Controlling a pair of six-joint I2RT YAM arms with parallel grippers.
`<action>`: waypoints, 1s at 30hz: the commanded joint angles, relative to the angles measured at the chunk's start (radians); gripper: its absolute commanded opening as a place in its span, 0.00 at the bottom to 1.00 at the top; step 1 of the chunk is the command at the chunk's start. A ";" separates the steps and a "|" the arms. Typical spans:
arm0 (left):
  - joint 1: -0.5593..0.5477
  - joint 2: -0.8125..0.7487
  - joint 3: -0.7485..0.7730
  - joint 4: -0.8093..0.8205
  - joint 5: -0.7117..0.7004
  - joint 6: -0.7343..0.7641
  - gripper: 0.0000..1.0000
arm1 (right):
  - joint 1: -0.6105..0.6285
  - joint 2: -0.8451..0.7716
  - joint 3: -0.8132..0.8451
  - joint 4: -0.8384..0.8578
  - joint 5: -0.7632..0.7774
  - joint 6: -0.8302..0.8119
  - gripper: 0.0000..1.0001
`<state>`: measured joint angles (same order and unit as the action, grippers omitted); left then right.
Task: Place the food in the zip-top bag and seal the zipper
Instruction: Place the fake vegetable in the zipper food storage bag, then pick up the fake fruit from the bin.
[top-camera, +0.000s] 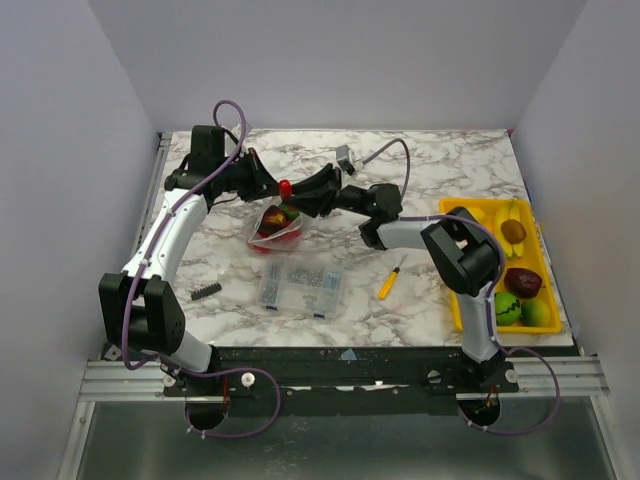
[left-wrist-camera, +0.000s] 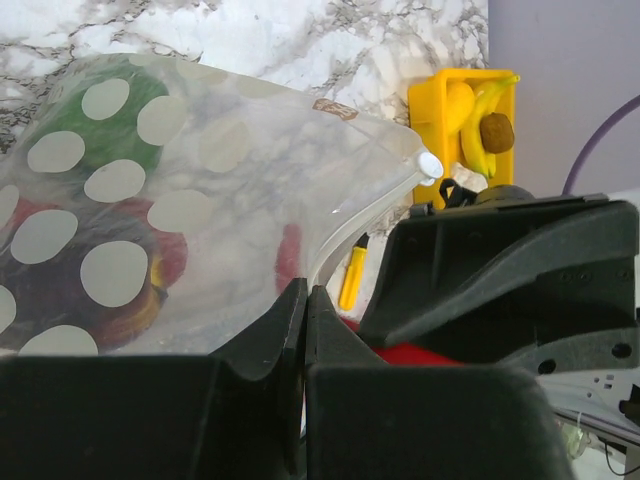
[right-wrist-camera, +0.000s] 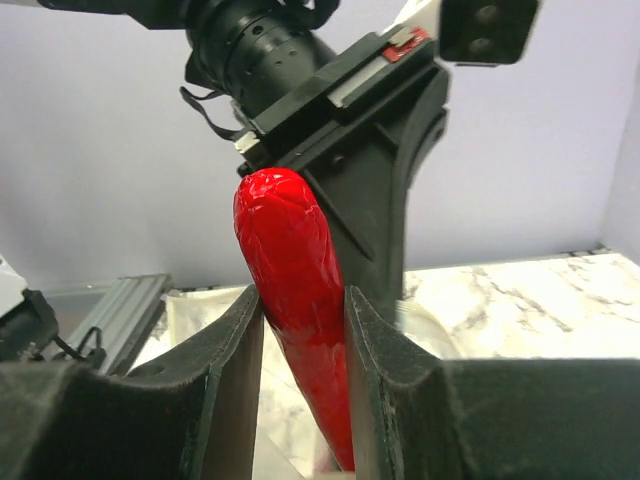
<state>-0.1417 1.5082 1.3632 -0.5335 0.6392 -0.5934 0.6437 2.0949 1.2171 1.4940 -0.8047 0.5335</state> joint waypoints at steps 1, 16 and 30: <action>0.013 0.004 0.028 -0.011 0.014 0.013 0.00 | -0.057 -0.010 0.001 0.198 -0.059 -0.043 0.09; 0.016 -0.002 0.028 -0.009 0.017 0.011 0.00 | -0.085 -0.246 -0.136 -0.219 0.129 -0.237 0.91; 0.015 -0.015 0.020 0.003 0.032 0.001 0.00 | -0.085 -0.714 -0.072 -1.460 0.653 -0.223 1.00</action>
<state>-0.1322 1.5082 1.3632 -0.5335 0.6411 -0.5930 0.5552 1.4685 1.1225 0.5091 -0.4011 0.2810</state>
